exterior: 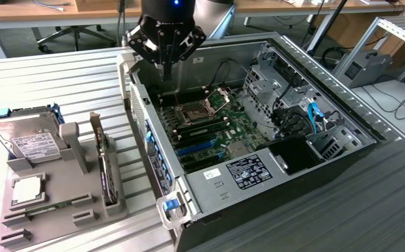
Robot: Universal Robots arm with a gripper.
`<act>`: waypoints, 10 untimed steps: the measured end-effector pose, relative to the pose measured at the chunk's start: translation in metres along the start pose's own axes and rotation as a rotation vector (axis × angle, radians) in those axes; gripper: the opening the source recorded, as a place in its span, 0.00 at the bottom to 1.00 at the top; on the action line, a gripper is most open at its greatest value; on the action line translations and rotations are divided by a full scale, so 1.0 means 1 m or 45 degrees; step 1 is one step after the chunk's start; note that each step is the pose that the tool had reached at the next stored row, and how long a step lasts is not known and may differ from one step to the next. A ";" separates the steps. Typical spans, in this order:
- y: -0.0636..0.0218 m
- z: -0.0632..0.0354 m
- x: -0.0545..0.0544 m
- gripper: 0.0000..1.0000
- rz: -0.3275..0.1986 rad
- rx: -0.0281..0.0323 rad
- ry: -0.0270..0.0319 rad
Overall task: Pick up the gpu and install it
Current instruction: 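Reach for the gpu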
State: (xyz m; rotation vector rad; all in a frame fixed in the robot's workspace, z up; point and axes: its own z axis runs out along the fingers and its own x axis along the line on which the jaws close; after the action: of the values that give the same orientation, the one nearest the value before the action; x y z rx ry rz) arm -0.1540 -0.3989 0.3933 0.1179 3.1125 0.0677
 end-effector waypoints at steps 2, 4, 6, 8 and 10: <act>0.0000 0.0000 0.001 0.11 0.000 0.0000 0.0000; -0.0001 0.0000 0.001 0.11 0.000 0.0000 0.0000; -0.0001 -0.0001 0.002 0.11 0.000 0.0001 0.0001; -0.0002 -0.0001 0.002 0.11 0.000 0.0000 0.0000; -0.0002 -0.0001 0.002 0.11 0.000 0.0001 0.0000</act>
State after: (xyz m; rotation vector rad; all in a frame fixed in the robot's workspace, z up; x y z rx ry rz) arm -0.1564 -0.3989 0.3933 0.1180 3.1125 0.0676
